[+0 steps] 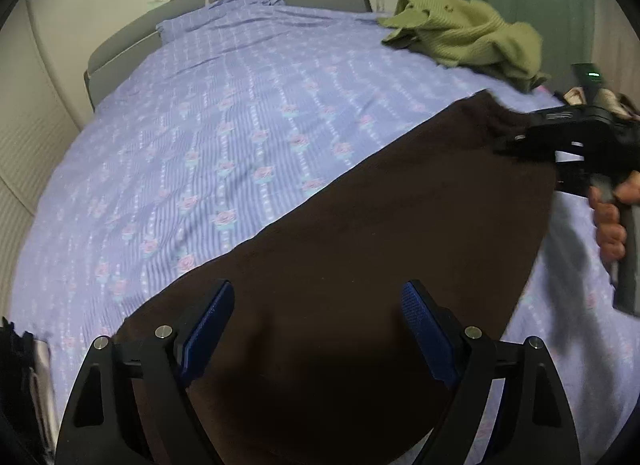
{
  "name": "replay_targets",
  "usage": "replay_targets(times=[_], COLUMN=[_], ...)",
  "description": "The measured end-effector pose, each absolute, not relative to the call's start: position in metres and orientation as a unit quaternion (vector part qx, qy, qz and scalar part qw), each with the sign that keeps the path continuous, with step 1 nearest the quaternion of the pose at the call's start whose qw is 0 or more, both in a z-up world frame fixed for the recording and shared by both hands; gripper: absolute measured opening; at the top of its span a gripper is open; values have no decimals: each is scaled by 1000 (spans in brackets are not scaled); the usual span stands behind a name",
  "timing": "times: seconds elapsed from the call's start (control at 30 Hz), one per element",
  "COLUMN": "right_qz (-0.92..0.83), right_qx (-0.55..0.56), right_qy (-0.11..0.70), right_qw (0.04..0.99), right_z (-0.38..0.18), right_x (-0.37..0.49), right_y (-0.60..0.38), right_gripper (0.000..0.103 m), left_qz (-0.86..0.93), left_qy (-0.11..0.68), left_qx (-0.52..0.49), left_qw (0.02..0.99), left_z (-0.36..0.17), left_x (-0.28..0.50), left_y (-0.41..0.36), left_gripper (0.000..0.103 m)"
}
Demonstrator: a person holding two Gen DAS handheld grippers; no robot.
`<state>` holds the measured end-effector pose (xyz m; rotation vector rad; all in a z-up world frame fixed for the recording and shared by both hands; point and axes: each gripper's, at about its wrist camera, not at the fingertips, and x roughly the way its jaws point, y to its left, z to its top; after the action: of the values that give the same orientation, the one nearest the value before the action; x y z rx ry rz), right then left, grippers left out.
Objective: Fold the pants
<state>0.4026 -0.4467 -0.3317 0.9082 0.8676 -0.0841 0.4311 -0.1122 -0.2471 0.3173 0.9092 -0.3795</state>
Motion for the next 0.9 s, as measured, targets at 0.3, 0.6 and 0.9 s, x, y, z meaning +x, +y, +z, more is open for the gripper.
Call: replay_targets(times=[0.3,0.6,0.9], right_qz=[-112,-119,-122], right_qx=[315,292,265], right_qy=[451,457,454], right_qw=[828,832,842], right_z=[-329,-321,-310], right_x=[385,396,394], right_y=[-437,-433,-422], right_gripper=[31,31,32], left_qz=[-189,-225,-220], left_qy=[455,515,574], left_qx=[120,34,55], left_qw=[862,827,787], left_z=[-258,-285,-309], left_x=[445,503,546], left_y=[-106,-99,-110], left_gripper=[78,8,4])
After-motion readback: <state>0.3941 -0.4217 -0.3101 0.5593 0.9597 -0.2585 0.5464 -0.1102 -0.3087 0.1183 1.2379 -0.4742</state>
